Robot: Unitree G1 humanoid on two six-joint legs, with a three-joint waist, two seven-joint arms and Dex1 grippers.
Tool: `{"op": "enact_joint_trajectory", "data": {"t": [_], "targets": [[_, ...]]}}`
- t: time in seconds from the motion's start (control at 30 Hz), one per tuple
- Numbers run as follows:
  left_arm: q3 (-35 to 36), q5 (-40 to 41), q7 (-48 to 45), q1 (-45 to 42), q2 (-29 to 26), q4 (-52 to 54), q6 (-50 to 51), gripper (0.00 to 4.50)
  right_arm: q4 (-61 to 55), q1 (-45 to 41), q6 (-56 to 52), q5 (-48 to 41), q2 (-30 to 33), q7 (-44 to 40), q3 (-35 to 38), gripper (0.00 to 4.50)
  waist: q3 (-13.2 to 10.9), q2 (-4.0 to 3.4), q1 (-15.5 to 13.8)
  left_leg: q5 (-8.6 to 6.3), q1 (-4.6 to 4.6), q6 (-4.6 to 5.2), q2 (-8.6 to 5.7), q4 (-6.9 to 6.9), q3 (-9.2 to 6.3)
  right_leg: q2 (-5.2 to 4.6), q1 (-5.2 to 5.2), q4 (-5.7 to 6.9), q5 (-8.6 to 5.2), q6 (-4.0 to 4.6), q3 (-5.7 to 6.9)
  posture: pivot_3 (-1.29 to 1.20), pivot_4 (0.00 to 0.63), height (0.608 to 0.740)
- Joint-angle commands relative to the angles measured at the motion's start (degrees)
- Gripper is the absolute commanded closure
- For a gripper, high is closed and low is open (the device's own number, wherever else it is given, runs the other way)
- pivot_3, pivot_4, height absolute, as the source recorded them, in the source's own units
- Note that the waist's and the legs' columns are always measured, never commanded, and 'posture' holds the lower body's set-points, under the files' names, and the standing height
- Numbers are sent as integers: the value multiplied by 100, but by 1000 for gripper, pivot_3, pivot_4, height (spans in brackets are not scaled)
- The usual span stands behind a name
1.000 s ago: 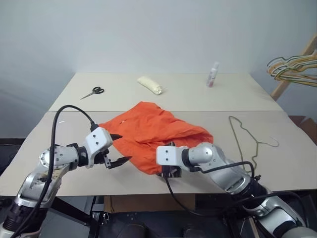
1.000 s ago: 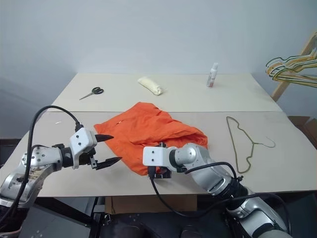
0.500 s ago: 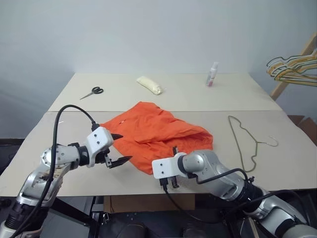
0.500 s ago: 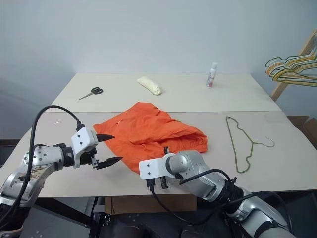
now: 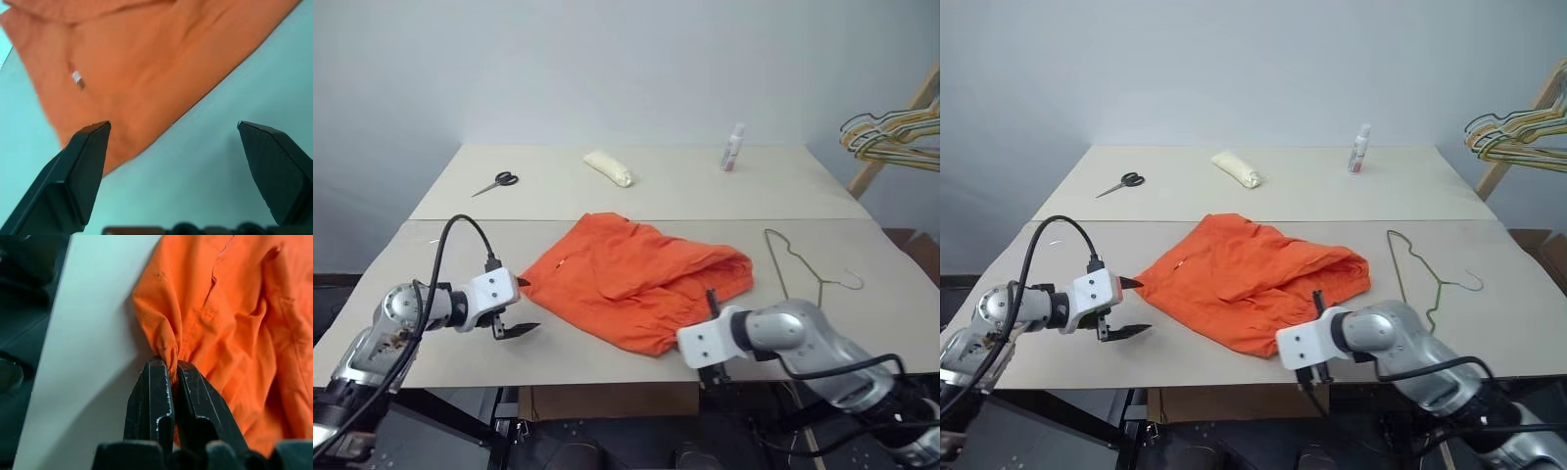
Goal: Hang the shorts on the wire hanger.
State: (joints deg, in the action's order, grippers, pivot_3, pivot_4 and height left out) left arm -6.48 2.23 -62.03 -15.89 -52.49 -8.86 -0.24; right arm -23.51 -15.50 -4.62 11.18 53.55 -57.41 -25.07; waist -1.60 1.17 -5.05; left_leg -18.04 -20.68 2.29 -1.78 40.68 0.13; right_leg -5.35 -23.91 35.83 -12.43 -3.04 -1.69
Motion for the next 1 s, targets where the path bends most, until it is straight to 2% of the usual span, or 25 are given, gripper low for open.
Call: {"op": "enact_joint_trajectory", "data": {"t": [0.03, 0.17, 0.3, 0.53, 0.67, 0.83, 1.0], "targets": [[-314, -460, -234, -630, -42, -760, -861, 0, 246, 174, 870, -240, 282, -111, 470, 4460, 1, 2, 11, 0, 0, 1, 0, 1, 2, 0, 3, -1, 0, 0, 1, 80, 0, 740], [-647, -822, -347, -1315, 166, -1659, -1530, 0, 498, 346, 1341, -241, 406, -142, 655, 4460, 3, 4, 117, -1, -1, 3, 1, 1, 4, 0, 3, 0, 0, 0, 1, 61, 0, 740], [-811, -851, -546, -1800, 540, -2414, -1987, 0, 577, 458, 1439, -195, 412, -83, 817, 4460, 4, 6, 193, -2, -1, 5, 2, 3, 4, 0, 2, 2, 0, -1, -1, 39, 0, 740], [-1125, -1175, -883, -2157, 768, -3264, -2725, 0, 536, 501, 1305, -51, 287, 20, 946, 4460, 6, 8, 317, -3, 0, 8, 6, 6, 6, 2, 3, 4, 1, -1, -6, 20, 0, 740], [-1185, -1256, -961, -2320, 827, -3623, -2795, 865, 581, 469, 1276, 63, 213, 40, 918, 4500, 6, 8, 318, -4, 19, 9, 7, 6, 7, 4, 23, 5, 0, -1, -7, 28, 0, 740], [-1186, -1236, -1065, -2380, 968, -3947, -2671, 2551, 610, 419, 1203, 156, 83, 46, 893, 4500, 7, 7, 312, -11, 68, 22, 16, 6, 6, 8, 81, -3, -2, -5, -5, 34, 0, 740], [-1181, -1272, -1095, -2367, 978, -3987, -2649, 4319, 652, 402, 1192, 227, 15, 53, 912, 4500, 7, 6, 295, -12, 78, 22, 17, 6, 5, 8, 87, 0, -2, -5, -5, 35, 0, 740]]}}
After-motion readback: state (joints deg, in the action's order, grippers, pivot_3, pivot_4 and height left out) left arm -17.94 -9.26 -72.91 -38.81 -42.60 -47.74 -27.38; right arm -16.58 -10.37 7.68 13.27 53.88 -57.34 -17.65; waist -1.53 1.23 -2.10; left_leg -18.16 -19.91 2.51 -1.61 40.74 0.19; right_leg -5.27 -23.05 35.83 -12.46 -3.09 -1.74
